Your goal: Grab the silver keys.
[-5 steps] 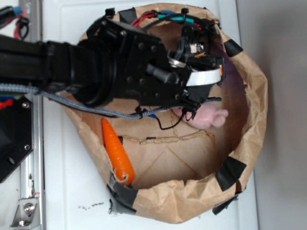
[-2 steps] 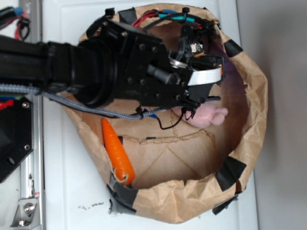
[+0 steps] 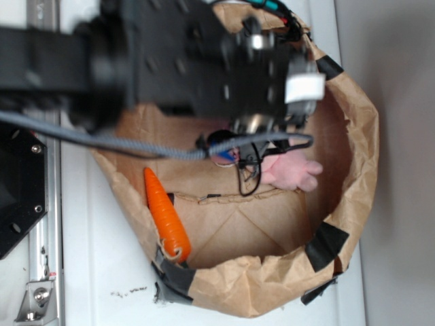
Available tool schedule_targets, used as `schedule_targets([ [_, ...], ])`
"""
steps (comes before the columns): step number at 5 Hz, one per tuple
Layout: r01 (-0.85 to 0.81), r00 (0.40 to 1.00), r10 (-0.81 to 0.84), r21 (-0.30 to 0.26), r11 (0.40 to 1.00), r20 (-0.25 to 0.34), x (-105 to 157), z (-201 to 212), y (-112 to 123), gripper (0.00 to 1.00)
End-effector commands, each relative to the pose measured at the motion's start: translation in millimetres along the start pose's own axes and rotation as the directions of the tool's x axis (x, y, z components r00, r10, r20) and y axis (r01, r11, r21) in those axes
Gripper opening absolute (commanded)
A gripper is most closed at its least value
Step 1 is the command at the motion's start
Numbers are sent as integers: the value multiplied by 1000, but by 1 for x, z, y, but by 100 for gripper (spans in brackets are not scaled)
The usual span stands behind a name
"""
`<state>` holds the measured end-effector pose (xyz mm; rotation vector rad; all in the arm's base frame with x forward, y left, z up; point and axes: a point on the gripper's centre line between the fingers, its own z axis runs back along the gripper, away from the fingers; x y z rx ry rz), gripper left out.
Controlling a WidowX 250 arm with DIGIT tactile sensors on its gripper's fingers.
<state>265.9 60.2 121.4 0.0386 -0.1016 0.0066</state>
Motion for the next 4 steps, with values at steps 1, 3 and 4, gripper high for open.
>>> schedule_targets([
  [1, 98, 988, -87, -83, 992, 128, -21, 67, 1, 0],
  [3, 165, 984, -166, 16, 986, 71, -24, 39, -28, 0],
  [4, 188, 980, -191, 48, 981, 57, -26, 26, -38, 0],
])
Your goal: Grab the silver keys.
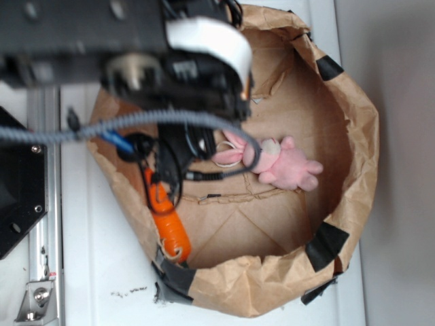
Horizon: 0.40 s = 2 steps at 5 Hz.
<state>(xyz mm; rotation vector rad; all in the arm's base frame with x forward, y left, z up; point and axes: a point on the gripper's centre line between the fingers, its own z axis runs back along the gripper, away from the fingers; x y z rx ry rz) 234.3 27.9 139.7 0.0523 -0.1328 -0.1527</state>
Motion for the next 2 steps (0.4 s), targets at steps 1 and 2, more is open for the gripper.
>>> schedule_targets([
  [1, 13, 1000, -13, 46, 999, -3, 5, -9, -11, 0],
  [2, -1, 1000, 2, 76, 997, -9, 10, -18, -12, 0],
])
